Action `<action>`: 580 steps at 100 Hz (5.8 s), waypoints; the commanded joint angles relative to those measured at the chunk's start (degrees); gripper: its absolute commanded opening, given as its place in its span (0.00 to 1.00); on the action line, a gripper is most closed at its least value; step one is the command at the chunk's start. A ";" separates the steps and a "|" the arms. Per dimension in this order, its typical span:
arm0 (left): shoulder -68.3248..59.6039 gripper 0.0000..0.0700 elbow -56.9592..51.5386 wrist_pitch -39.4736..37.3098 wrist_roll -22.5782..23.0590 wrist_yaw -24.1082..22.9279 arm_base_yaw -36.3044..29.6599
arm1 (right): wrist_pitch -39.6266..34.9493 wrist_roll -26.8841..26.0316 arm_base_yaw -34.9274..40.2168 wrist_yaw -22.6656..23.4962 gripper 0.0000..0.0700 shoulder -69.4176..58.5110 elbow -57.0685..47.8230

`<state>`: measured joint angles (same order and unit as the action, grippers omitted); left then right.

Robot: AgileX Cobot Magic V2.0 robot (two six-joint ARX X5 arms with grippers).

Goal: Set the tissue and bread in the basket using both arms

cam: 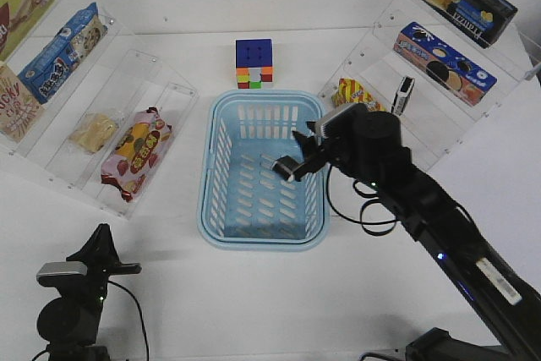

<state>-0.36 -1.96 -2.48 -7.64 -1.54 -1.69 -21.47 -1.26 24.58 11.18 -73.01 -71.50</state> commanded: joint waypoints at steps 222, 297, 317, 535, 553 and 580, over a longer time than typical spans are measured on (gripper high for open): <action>-70.75 0.00 -77.13 19.96 19.45 15.91 -10.62 | 29.86 -5.44 -8.81 -3.06 0.00 30.58 37.16; -69.92 0.27 -77.50 23.32 13.53 15.10 -20.72 | 21.73 -5.22 -9.79 -9.62 0.00 33.35 37.20; -60.37 0.00 -76.81 35.56 10.25 -0.92 -15.06 | 19.34 -5.22 -11.93 -11.82 0.00 36.54 38.99; 0.09 0.00 1.18 1.16 3.91 2.62 -2.34 | 25.53 -4.74 -12.07 -11.19 0.00 36.96 39.30; 0.11 0.00 1.16 0.85 3.91 2.62 -2.34 | 25.53 -4.74 -12.07 -11.19 0.00 36.96 39.30; 0.11 0.00 1.16 0.87 3.91 2.62 -2.34 | 25.53 -4.72 -12.07 -11.19 0.00 36.96 39.30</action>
<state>-0.32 -1.93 -0.71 -3.66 1.23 -3.99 3.29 -6.00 12.36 -0.01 -35.86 -32.08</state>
